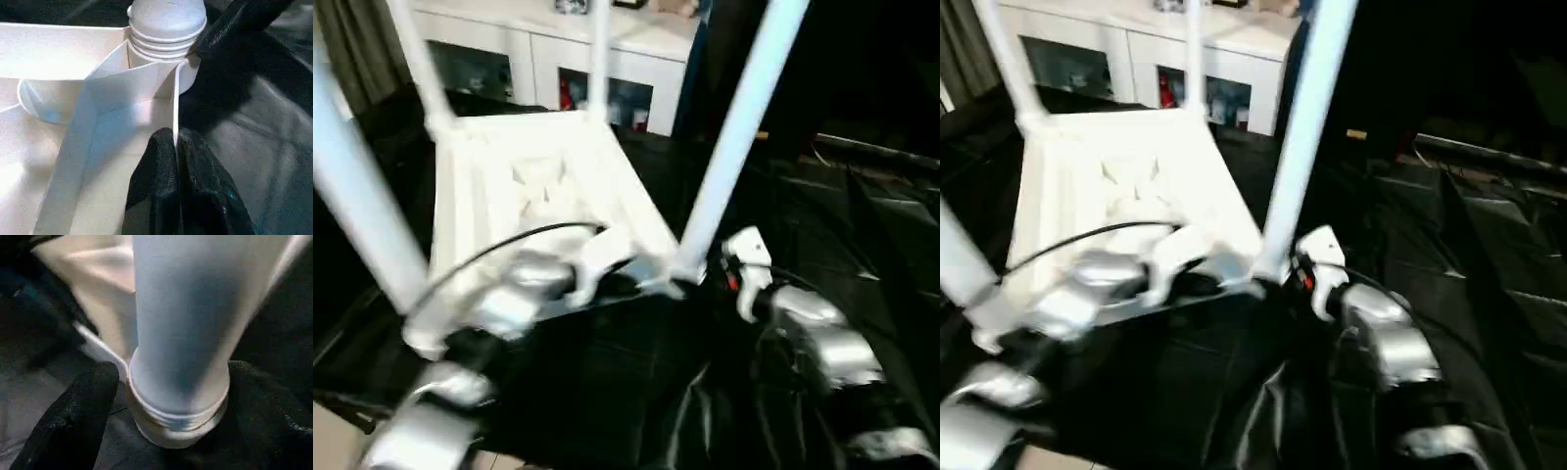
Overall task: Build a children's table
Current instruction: Rotate leg to tighten
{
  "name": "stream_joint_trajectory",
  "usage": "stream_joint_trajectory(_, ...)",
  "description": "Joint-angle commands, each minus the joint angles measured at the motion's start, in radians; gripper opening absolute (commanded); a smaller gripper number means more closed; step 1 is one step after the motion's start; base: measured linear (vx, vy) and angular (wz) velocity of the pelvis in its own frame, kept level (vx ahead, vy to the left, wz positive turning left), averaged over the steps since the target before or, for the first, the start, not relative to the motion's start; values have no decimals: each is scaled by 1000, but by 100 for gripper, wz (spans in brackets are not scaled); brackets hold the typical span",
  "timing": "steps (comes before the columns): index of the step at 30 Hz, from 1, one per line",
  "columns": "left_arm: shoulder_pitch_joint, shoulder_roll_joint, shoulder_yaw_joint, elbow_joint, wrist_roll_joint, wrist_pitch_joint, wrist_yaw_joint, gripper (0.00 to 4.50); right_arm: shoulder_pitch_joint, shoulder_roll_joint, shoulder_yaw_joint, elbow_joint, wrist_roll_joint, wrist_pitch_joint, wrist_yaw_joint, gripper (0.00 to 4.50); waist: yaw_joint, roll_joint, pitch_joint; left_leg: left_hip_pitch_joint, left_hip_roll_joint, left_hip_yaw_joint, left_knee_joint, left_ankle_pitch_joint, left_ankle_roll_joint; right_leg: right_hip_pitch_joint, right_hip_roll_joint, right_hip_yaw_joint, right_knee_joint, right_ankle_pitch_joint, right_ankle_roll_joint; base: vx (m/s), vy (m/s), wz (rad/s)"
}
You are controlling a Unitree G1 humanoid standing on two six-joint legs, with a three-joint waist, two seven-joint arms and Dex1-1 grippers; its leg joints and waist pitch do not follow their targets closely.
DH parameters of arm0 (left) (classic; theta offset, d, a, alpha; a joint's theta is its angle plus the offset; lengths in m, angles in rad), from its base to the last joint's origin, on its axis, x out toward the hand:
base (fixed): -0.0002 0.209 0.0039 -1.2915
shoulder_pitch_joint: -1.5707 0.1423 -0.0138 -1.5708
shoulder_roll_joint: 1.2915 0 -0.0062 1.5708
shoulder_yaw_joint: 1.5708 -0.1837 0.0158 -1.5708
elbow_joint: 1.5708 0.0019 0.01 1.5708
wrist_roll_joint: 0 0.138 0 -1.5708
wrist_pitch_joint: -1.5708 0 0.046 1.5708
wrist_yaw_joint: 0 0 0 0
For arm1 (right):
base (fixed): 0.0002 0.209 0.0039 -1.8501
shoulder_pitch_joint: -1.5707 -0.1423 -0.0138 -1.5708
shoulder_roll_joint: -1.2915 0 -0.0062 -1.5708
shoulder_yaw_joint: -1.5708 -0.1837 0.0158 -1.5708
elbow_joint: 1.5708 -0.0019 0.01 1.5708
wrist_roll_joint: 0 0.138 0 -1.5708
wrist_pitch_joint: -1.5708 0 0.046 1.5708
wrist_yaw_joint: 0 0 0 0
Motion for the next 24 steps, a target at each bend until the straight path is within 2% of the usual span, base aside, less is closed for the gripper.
stream_joint_trajectory(1,41,2,-16,-29,-64,12,-71,0,2,-31,29,-13,-2,-4,77,372,0,-13,-48,-2,24,-1,-64,-219,47,40,-42,30,-77,-295,-161,0,0,0)
stream_joint_trajectory(4,53,23,-6,-45,-73,17,-84,0,5,-53,51,-12,-6,-1,129,372,-1,-11,-47,-3,24,1,-62,-204,53,42,-40,31,-71,-245,-183,0,0,0)
stream_joint_trajectory(5,57,27,-3,-49,-73,18,-84,0,6,-57,57,-13,-2,3,140,372,0,-18,-47,-6,23,1,-62,-201,56,45,-41,31,-69,-251,-180,0,0,0)
stream_joint_trajectory(6,57,27,-3,-49,-73,18,-84,0,6,-57,57,-13,-2,3,140,372,1,-16,-46,-5,23,1,-62,-201,57,44,-42,31,-71,-260,-178,0,0,0)
stream_joint_trajectory(7,62,34,2,-57,-72,18,-84,0,1,-61,66,1,-8,0,145,372,2,-26,-47,-5,24,2,-59,-194,58,44,-44,32,-69,-267,-174,0,0,0)
stream_joint_trajectory(9,64,36,6,-62,-72,21,-82,0,-4,-57,70,12,-12,-3,146,372,3,-22,-45,-3,24,3,-60,-191,57,41,-44,33,-72,-273,-172,0,0,0)
stream_joint_trajectory(10,70,38,12,-74,-75,29,-80,0,-17,-41,68,31,-11,-6,139,372,2,-25,-45,-4,23,3,-59,-193,55,42,-45,33,-71,-283,-170,0,0,0)
stream_joint_trajectory(12,74,39,13,-79,-75,31,-80,0,-21,-33,63,33,-3,-3,140,372,2,-26,-45,-3,24,2,-60,-200,49,42,-46,33,-73,-305,-164,0,0,0)
stream_joint_trajectory(13,76,40,13,-84,-76,34,-81,0,-24,-29,61,33,3,0,143,337,1,-25,-44,-4,24,2,-61,-204,47,42,-46,33,-74,-313,-161,0,0,0)
stream_joint_trajectory(15,80,43,11,-91,-77,37,-83,0,-27,-19,53,31,18,2,150,337,2,-26,-45,-2,25,1,-62,-208,41,41,-46,33,-73,-311,-159,0,0,0)
stream_joint_trajectory(17,81,43,12,-94,-78,39,-83,0,-28,-16,52,30,21,1,154,309,1,-27,-45,-2,24,1,-61,-200,42,42,-44,33,-71,-293,-162,0,0,0)
stream_joint_trajectory(24,84,47,14,-102,-77,47,-83,0,-18,-15,57,21,31,0,177,277,2,-29,-47,-2,23,4,-57,-167,54,45,-43,33,-66,-240,-178,0,0,0)
